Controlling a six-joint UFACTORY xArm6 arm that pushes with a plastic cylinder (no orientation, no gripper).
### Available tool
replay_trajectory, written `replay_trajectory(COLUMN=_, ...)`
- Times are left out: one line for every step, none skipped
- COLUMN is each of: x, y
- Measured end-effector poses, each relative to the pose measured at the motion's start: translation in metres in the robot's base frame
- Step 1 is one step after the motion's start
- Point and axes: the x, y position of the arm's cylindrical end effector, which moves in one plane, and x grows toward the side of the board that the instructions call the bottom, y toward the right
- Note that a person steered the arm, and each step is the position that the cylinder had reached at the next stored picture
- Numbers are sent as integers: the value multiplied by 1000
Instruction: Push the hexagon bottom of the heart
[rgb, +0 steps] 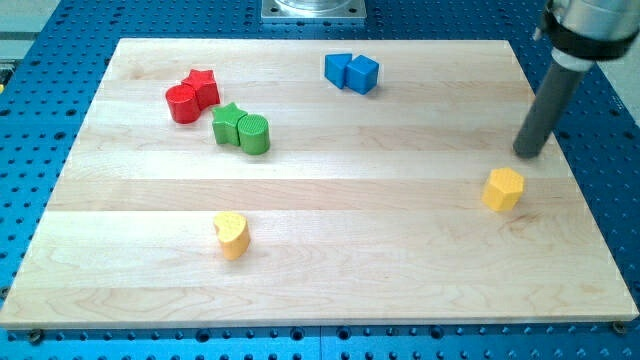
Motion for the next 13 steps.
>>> replay_trajectory(x=34, y=-3)
replay_trajectory(x=37, y=-65)
replay_trajectory(x=52, y=-198)
replay_trajectory(x=39, y=-137)
replay_trajectory(x=76, y=-115)
replay_trajectory(x=116, y=-151)
replay_trajectory(x=120, y=-173)
replay_trajectory(x=134, y=-145)
replay_trajectory(x=135, y=-171)
replay_trajectory(x=132, y=-239)
replay_trajectory(x=134, y=-233)
replay_trajectory(x=137, y=-245)
replay_trajectory(x=137, y=-283)
